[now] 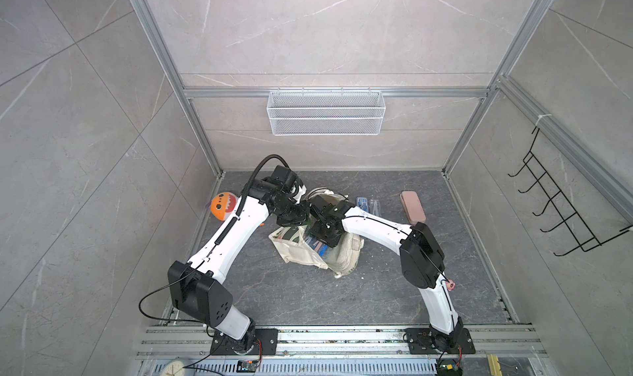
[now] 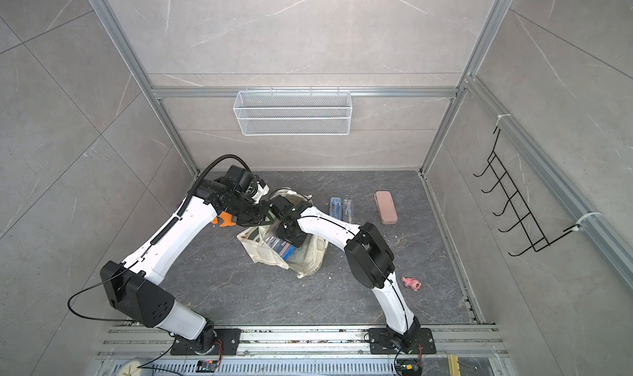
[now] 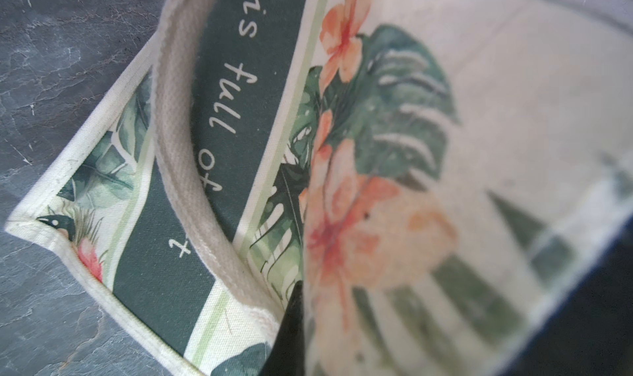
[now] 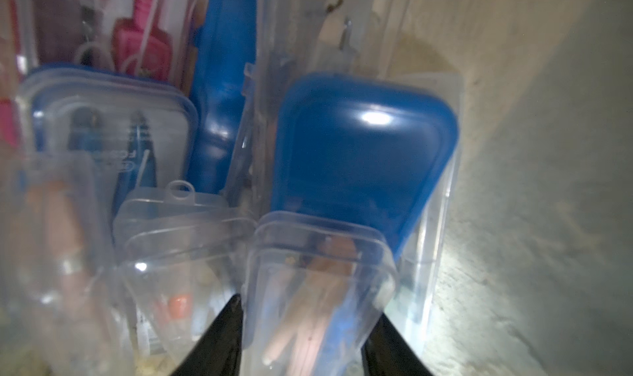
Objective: Take out the compass set from the canvas bag
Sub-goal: Pick up the compass set from the canvas bag.
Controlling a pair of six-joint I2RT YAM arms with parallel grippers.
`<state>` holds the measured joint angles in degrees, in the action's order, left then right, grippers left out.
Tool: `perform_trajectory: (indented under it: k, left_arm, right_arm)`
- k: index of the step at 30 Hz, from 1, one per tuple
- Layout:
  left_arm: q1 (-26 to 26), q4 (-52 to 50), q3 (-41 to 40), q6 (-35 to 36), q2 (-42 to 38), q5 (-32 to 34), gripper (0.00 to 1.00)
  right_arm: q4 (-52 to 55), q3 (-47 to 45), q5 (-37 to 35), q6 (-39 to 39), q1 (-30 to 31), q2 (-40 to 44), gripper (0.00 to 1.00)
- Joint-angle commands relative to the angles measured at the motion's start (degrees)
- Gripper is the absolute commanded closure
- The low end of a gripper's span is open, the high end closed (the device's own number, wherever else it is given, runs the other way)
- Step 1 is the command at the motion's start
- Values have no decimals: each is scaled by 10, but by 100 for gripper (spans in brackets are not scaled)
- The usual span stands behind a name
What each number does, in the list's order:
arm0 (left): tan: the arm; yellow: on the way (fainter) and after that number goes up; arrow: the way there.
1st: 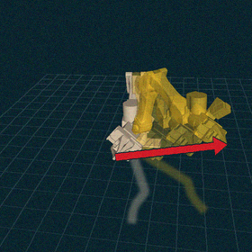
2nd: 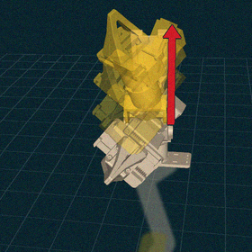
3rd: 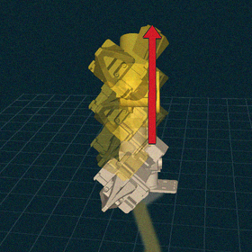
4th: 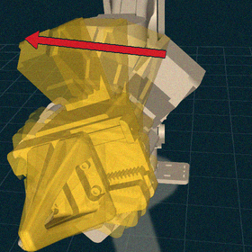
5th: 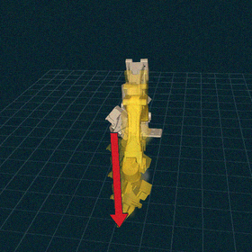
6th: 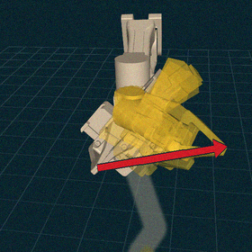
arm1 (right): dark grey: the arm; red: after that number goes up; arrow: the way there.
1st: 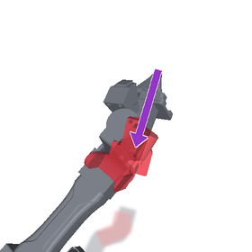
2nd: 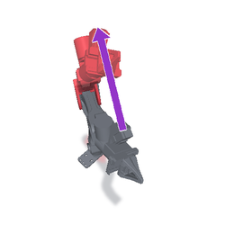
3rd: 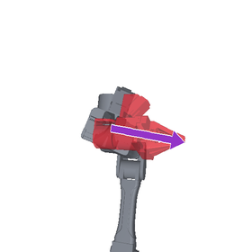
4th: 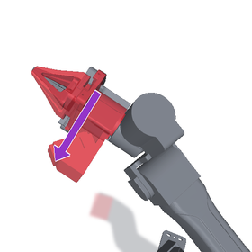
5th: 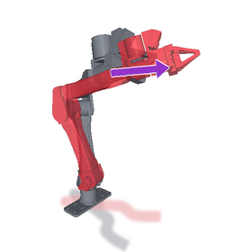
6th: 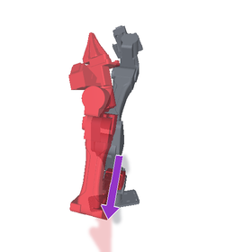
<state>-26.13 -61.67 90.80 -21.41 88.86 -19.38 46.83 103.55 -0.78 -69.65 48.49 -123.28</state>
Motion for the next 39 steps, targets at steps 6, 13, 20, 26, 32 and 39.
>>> perform_trajectory:
  k: [6,13,20,26,32,39]
  left_arm:
    - [-3,2,11,5,-28,-12,100]
    - [-3,3,9,1,-27,-7,100]
    - [-3,4,9,-2,-26,-1,100]
    - [-3,6,9,-5,-25,2,100]
    - [-3,10,8,-9,-24,5,100]
    - [-3,12,11,-13,-18,6,100]
  right_arm:
    - [5,-31,-35,50,1,51,53]
    - [4,-48,-45,73,1,81,57]
    - [6,-58,-66,105,4,127,59]
    - [14,-74,-87,119,5,169,60]
    - [19,-91,-101,127,6,203,60]
    - [38,-68,-135,166,5,246,60]
